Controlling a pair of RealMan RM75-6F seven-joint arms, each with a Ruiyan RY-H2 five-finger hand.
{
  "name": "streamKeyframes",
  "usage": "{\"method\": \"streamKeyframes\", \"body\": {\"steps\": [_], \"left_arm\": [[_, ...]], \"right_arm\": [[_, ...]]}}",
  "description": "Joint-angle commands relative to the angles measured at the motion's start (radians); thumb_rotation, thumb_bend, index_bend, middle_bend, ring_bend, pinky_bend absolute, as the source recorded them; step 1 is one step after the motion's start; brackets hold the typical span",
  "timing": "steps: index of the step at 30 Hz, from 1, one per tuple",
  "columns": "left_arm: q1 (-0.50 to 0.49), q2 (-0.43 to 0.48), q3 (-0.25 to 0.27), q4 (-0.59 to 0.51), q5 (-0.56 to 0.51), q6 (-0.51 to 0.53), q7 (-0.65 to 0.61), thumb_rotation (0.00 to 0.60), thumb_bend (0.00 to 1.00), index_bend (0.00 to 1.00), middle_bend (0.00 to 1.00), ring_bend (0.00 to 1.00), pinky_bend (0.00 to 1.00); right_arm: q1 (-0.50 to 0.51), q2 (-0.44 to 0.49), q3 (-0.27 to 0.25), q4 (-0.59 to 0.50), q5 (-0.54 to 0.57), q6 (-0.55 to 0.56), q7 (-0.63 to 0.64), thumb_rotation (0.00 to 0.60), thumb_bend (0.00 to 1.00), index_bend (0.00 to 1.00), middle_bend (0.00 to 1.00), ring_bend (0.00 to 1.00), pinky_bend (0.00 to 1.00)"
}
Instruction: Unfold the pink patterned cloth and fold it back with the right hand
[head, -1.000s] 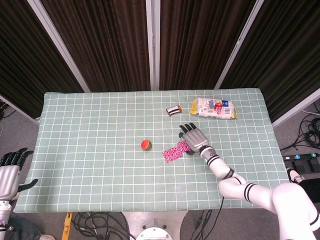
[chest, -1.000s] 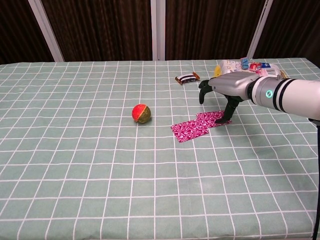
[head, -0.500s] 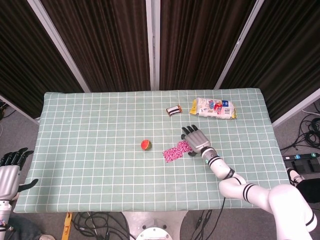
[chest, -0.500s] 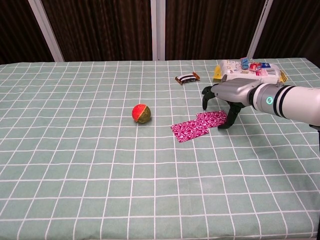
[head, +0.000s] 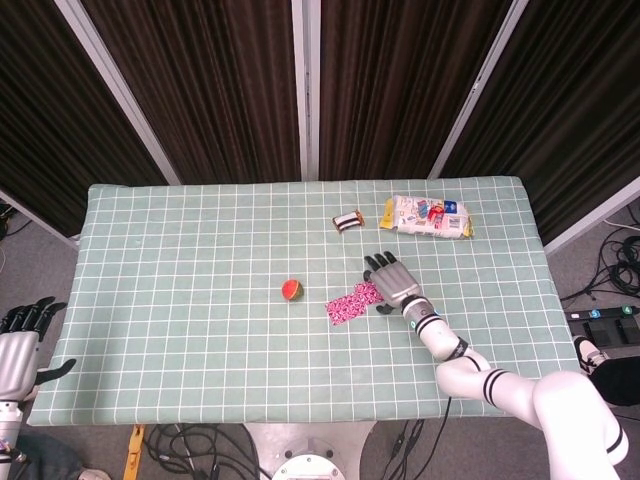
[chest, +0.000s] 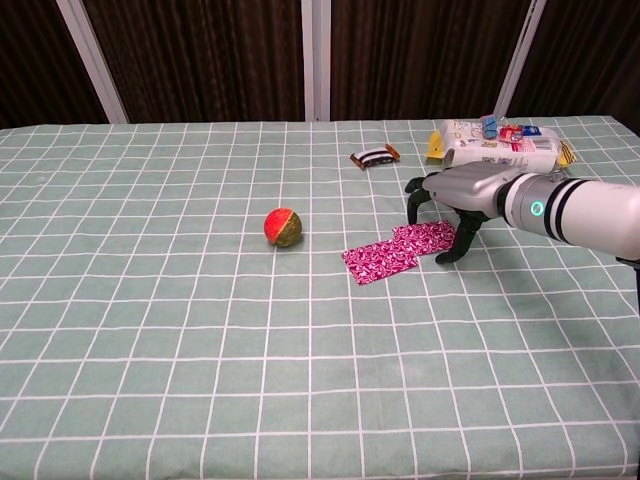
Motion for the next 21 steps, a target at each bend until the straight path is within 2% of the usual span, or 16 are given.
{"method": "streamKeyframes", "body": {"steps": [1,11,21], "left_arm": [[0.001,-0.001,0.001,0.002,0.001,0.0,-0.002,0.6,0.04,0.25,0.25,0.19,0.16],[0.002,-0.002,0.001,0.005,0.003,0.002,-0.004,0.6,0.04,0.25,0.25,0.19,0.16],[-0.004,-0.001,-0.001,-0.005,0.007,-0.002,0.009,0.6,0.04,0.25,0.25,0.19,0.16]], "right_arm": [[-0.003,-0.003,0.001,0.003,0.002,0.006,-0.007,0.592,0.14,0.38,0.04,0.0,0.0],[-0.008,0.01,0.011,-0.011,0.002,0.019,-0.015,0.597,0.14,0.4,0.04,0.0,0.0],[-0.034,0.1,0.01,-0.062,-0.009,0.036,0.0,0.6,0.14,0.39,0.04,0.0,0.0]]}}
